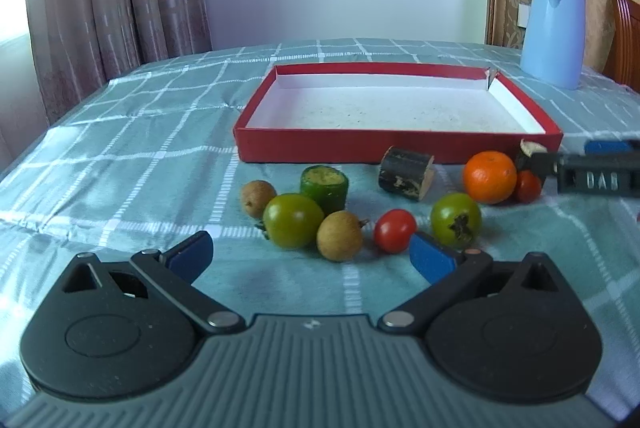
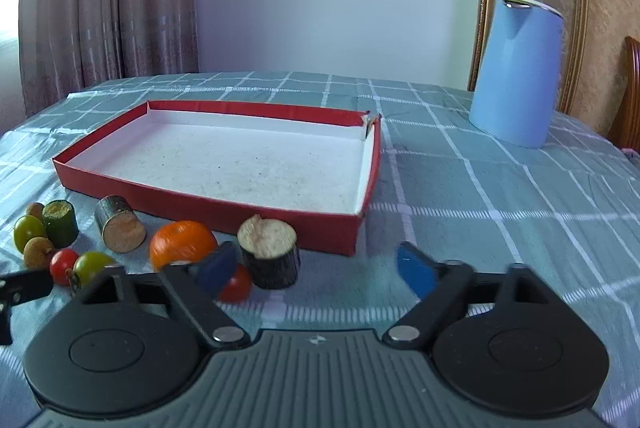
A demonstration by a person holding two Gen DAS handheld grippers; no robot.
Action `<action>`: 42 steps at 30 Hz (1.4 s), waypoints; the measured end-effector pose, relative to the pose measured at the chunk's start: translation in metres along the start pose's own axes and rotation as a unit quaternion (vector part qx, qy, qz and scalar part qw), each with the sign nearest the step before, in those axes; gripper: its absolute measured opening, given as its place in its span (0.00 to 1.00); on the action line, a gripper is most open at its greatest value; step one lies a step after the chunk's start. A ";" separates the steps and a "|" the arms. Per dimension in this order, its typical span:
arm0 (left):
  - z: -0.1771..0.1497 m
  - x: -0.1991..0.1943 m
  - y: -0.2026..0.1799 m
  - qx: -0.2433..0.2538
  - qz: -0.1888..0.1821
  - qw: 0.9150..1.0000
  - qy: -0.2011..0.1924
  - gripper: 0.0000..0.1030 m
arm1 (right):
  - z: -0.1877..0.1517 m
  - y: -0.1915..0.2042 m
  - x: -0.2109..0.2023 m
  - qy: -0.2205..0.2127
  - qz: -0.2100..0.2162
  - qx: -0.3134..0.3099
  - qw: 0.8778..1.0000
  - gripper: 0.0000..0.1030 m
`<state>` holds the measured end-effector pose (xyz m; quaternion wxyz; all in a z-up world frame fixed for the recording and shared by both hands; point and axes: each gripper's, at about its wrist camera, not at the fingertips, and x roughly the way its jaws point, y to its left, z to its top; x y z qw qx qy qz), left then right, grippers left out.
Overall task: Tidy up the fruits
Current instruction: 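Close the right gripper on the dark eggplant slice, then close the left gripper on the dark green tomato while the right gripper holds the eggplant slice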
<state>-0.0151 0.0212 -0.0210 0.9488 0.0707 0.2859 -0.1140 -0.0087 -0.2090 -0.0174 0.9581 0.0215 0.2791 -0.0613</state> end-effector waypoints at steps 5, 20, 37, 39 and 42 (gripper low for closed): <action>-0.003 0.003 0.009 -0.009 -0.003 1.000 0.003 1.00 | 0.009 -0.002 0.011 0.029 0.038 0.031 0.998 0.60; -0.002 0.010 0.008 -0.005 0.002 1.000 -0.004 1.00 | 0.011 -0.013 0.015 0.050 0.088 0.082 0.992 0.38; -0.001 0.001 0.004 -0.012 -0.022 0.999 -0.021 1.00 | 0.005 -0.039 0.011 0.026 0.095 0.143 0.985 0.38; 0.001 0.001 -0.001 -0.007 -0.035 0.999 -0.023 1.00 | 0.003 -0.043 0.010 0.020 0.092 0.149 0.984 0.38; -0.001 0.002 -0.007 0.003 -0.034 0.999 -0.029 1.00 | -0.001 -0.047 0.011 0.020 0.087 0.151 0.985 0.38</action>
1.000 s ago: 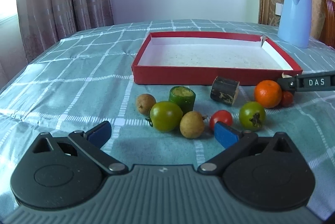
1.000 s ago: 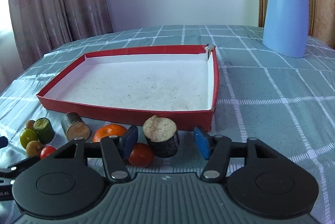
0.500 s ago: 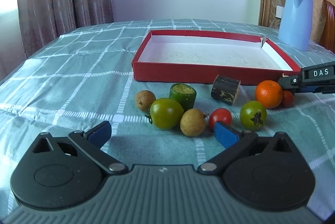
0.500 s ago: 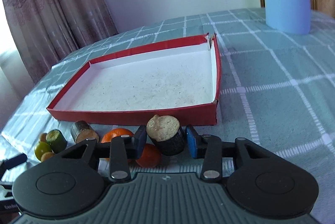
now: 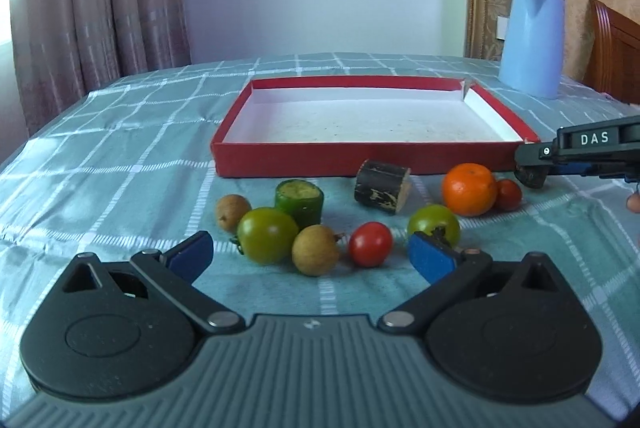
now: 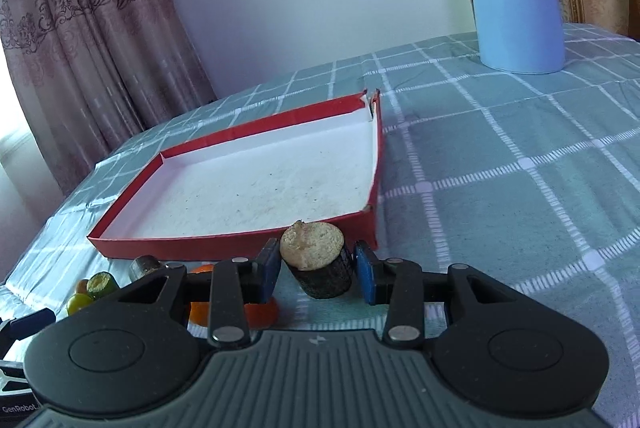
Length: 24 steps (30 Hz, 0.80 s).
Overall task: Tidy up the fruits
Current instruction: 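Close the left gripper on the dark green tomato while the right gripper holds the eggplant slice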
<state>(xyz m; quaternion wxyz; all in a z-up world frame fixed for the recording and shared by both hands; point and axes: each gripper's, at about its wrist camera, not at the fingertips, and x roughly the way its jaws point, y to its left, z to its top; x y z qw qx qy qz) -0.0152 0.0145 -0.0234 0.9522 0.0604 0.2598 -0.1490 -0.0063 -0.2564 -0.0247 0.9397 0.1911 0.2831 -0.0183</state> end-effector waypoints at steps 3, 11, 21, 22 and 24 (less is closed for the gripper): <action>0.000 -0.001 -0.001 0.002 0.003 1.000 -0.005 0.85 | -0.002 -0.003 0.003 0.006 -0.002 0.002 1.000 0.38; -0.005 -0.016 -0.003 0.034 -0.028 0.999 -0.027 0.63 | -0.004 -0.001 0.002 0.002 -0.004 -0.002 1.000 0.38; -0.002 -0.005 -0.003 0.034 -0.051 0.998 -0.003 0.38 | -0.005 -0.001 0.002 0.001 -0.007 -0.005 1.000 0.39; -0.002 -0.004 -0.003 0.036 -0.053 0.998 -0.005 0.40 | -0.005 -0.001 0.002 0.000 -0.007 -0.006 1.000 0.39; -0.001 -0.002 -0.004 0.045 -0.055 0.997 -0.011 0.46 | -0.005 0.000 0.002 0.000 -0.009 -0.009 1.000 0.39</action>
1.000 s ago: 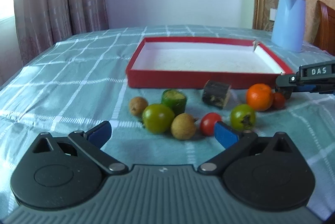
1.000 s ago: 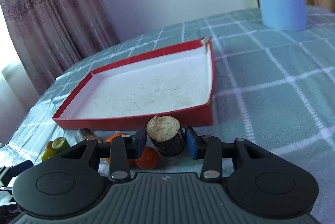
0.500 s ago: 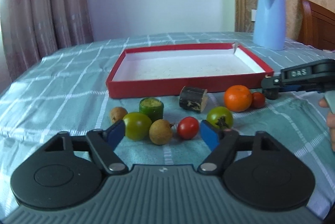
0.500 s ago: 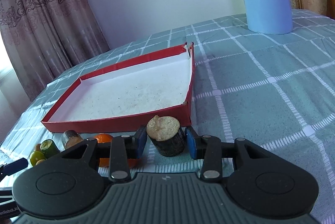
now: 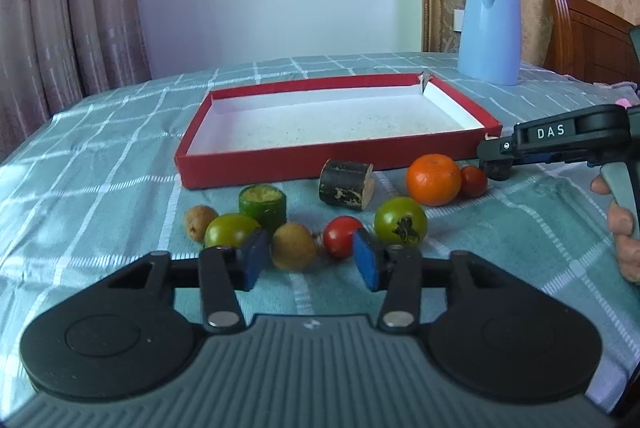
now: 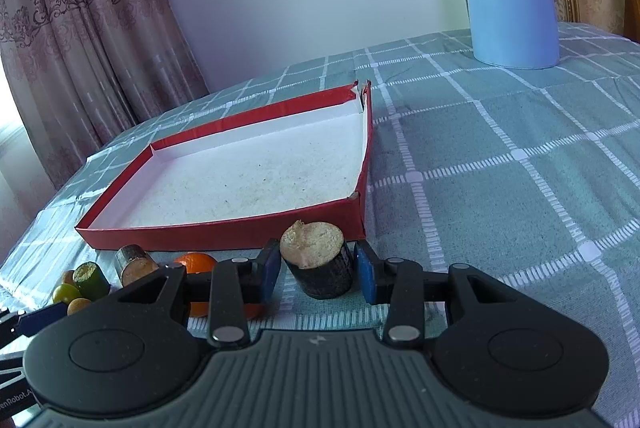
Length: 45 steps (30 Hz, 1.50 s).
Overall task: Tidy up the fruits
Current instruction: 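Close the left gripper on the dark green tomato while the right gripper holds the eggplant slice, then carry the green tomato into the red tray and open the left gripper while the right holds the eggplant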
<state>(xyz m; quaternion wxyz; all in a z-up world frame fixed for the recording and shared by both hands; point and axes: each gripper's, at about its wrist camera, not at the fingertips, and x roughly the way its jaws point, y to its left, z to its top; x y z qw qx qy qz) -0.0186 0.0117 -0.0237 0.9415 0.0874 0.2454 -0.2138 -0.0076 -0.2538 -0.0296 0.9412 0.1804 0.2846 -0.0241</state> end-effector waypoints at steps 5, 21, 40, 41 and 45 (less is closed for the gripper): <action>-0.001 0.001 0.007 0.006 -0.022 1.000 0.007 0.47 | 0.000 0.001 0.000 -0.001 -0.002 -0.004 1.000 0.39; -0.006 0.000 0.014 -0.002 -0.035 0.999 0.004 0.09 | 0.000 0.003 0.001 -0.002 -0.006 -0.010 1.000 0.39; -0.002 0.009 0.014 0.021 0.069 0.997 -0.001 0.51 | -0.003 0.010 0.001 -0.009 -0.019 -0.036 0.999 0.38; -0.002 0.010 0.017 0.013 0.071 0.997 0.004 0.50 | -0.003 0.010 0.002 -0.009 -0.020 -0.037 0.999 0.38; -0.003 0.009 0.023 0.005 0.082 0.997 0.008 0.32 | -0.003 0.010 0.002 -0.010 -0.019 -0.038 0.999 0.38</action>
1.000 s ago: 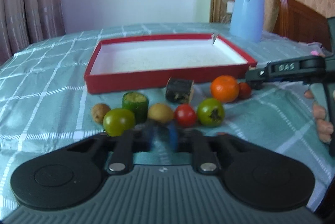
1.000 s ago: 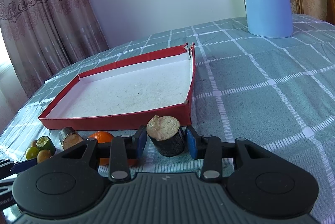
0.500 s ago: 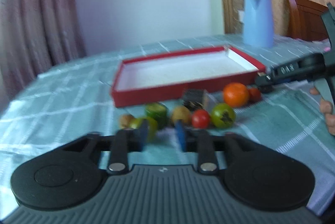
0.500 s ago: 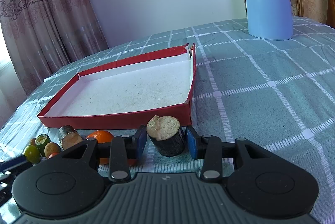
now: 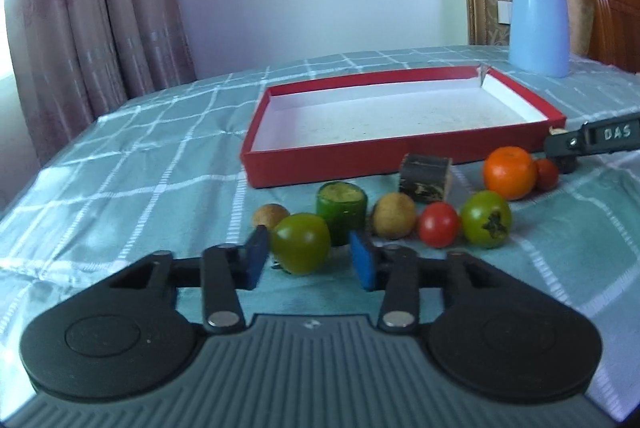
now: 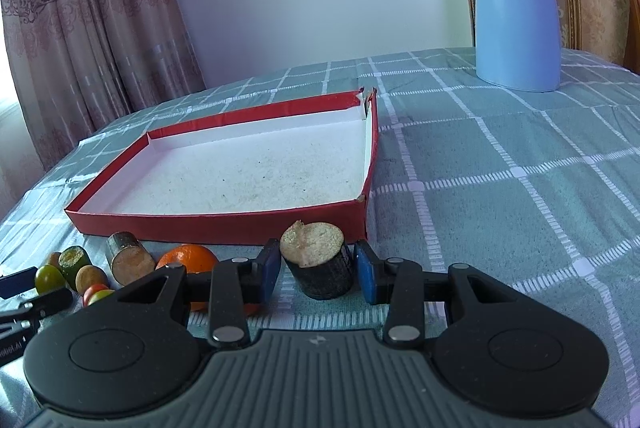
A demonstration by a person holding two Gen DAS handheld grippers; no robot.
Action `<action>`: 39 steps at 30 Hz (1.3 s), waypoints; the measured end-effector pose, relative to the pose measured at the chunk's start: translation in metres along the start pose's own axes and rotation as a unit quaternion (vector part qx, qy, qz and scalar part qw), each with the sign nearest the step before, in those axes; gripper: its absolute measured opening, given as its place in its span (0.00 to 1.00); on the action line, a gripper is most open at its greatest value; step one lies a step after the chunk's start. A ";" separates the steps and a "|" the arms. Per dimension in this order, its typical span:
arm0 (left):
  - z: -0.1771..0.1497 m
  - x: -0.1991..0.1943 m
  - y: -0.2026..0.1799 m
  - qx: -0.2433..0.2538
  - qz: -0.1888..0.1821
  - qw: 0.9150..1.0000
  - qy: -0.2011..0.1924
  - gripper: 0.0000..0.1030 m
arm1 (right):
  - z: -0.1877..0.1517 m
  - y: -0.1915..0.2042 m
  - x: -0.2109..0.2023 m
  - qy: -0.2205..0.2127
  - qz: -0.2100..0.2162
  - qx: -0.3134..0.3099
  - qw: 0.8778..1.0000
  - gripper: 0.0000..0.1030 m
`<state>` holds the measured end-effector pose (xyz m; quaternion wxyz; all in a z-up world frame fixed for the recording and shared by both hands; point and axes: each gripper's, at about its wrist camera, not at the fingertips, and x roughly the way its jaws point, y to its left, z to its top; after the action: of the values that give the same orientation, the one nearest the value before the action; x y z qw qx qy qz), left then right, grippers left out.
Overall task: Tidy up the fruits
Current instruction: 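Carry the green tomato into the red tray and open the left gripper while the right holds the eggplant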
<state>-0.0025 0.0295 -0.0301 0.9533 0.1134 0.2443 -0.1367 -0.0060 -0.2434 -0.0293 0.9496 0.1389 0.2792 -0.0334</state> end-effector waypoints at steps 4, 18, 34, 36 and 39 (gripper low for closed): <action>-0.001 0.002 0.010 -0.020 -0.003 1.000 0.008 0.28 | 0.000 0.000 0.000 0.000 0.000 0.000 1.000 0.38; 0.021 -0.021 0.011 -0.051 -0.037 0.997 -0.037 0.27 | 0.003 -0.001 -0.008 -0.017 0.004 -0.001 1.000 0.38; 0.097 0.087 -0.016 -0.041 -0.017 0.999 0.000 0.28 | 0.069 0.014 0.050 -0.021 -0.035 -0.080 0.996 0.26; 0.100 0.097 -0.018 -0.037 -0.009 0.999 0.005 0.28 | 0.076 0.003 0.053 -0.004 -0.019 -0.055 0.998 0.26; 0.102 0.109 -0.019 -0.033 -0.007 0.999 0.014 0.28 | 0.073 -0.011 0.036 -0.007 0.001 -0.030 1.000 0.26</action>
<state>0.1274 -0.0398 -0.0002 0.9520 0.0819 0.2628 -0.1339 0.0612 -0.2744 0.0073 0.9553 0.1105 0.2732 -0.0247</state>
